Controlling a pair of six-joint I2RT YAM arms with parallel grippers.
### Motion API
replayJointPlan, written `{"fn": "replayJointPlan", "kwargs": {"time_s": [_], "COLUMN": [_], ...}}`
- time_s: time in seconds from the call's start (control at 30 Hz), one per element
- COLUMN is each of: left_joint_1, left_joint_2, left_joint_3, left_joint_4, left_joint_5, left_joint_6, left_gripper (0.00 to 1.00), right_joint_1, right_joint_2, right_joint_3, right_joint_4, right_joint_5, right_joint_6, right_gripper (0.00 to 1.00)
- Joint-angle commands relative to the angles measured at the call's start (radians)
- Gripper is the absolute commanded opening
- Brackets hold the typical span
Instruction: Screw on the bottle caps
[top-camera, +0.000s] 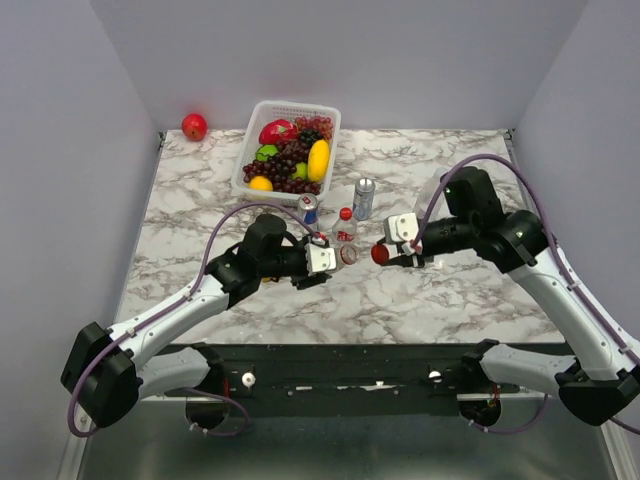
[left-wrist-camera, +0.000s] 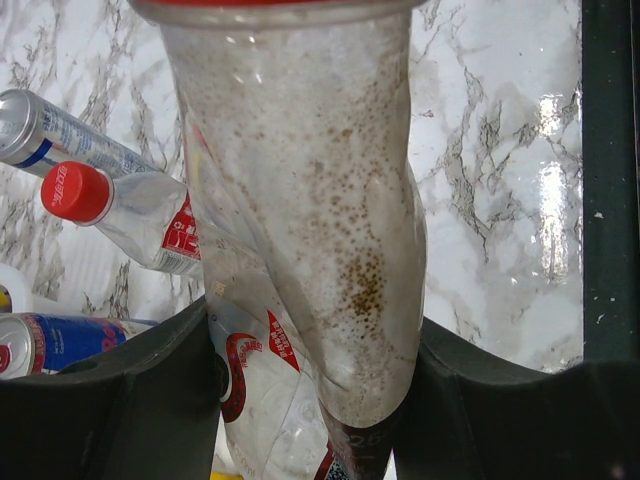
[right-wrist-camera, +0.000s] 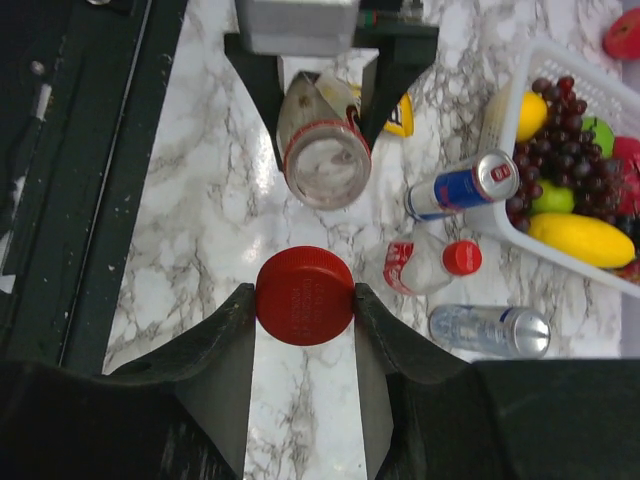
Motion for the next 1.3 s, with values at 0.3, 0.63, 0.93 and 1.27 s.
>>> {"fn": "replayJointPlan", "kwargs": {"time_s": [0.3, 0.63, 0.93, 1.27], "left_joint_1": [-0.003, -0.005, -0.005, -0.005], "left_joint_2": [0.005, 0.006, -0.006, -0.015], "left_joint_3": [-0.004, 0.014, -0.006, -0.024], "left_joint_4": [0.043, 0.051, 0.091, 0.137], "left_joint_5": [0.057, 0.05, 0.018, -0.01], "left_joint_6": [0.027, 0.037, 0.009, -0.043], "left_gripper": [0.0, 0.0, 0.0, 0.0], "right_joint_1": [0.186, 0.224, 0.226, 0.224], "right_joint_2": [0.05, 0.113, 0.138, 0.133], "right_joint_3": [-0.003, 0.038, 0.069, 0.069], "right_joint_4": [0.239, 0.186, 0.066, 0.046], "right_joint_5": [0.171, 0.19, 0.174, 0.176], "right_joint_6": [0.108, 0.047, 0.004, 0.002], "right_gripper": [0.35, 0.35, 0.35, 0.35]}}
